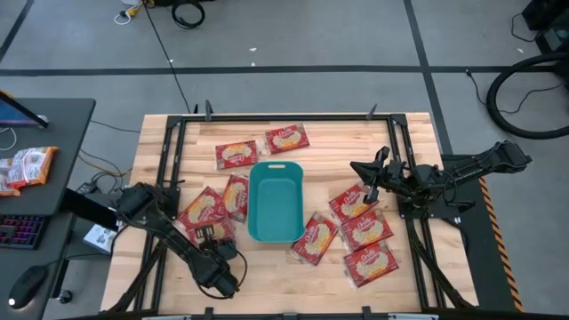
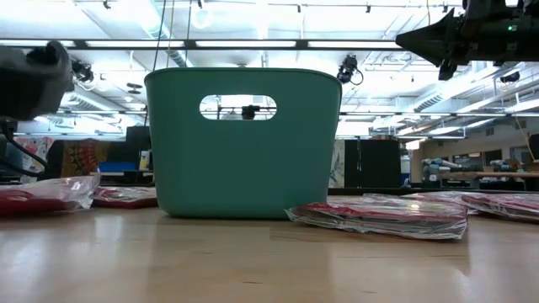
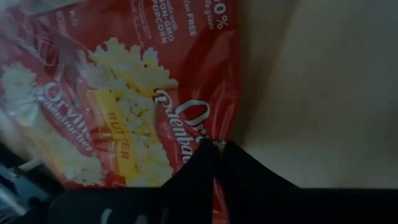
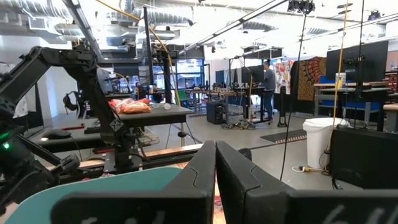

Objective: Sort popcorn bags into baskets
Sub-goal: Put the red popcorn bag into the green bin

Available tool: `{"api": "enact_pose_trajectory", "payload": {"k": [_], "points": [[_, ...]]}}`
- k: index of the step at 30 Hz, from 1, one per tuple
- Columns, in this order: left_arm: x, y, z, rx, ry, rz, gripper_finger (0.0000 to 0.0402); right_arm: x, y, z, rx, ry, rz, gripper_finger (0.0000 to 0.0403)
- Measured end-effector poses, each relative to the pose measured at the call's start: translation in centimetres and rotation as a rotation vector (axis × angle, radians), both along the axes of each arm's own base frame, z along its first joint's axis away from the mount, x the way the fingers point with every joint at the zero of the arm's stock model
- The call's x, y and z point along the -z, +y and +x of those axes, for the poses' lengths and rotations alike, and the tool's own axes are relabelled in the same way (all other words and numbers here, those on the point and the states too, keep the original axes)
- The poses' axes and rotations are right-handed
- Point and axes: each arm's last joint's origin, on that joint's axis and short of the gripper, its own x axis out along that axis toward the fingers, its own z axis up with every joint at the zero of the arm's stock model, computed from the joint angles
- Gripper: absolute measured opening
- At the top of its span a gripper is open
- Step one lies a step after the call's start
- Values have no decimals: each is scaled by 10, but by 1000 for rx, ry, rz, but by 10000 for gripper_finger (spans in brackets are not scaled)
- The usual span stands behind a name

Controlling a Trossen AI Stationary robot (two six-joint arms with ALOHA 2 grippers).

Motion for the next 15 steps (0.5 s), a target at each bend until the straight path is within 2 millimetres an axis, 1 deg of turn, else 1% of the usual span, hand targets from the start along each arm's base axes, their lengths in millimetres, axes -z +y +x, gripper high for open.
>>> {"api": "enact_pose_trajectory", "payload": {"k": [4,7,9,15], "points": [[-27,7,-5,-7,-27,-39,15,0,0,0,0,0,0,19],[-49,16,-8,-33,-45,-76,15,0,0,0,0,-1,1,19],[-65,26,-12,-55,-57,-96,15,0,0,0,-1,-2,4,19],[-108,59,-19,-158,-188,-109,14,0,0,0,-2,-4,7,19]]}}
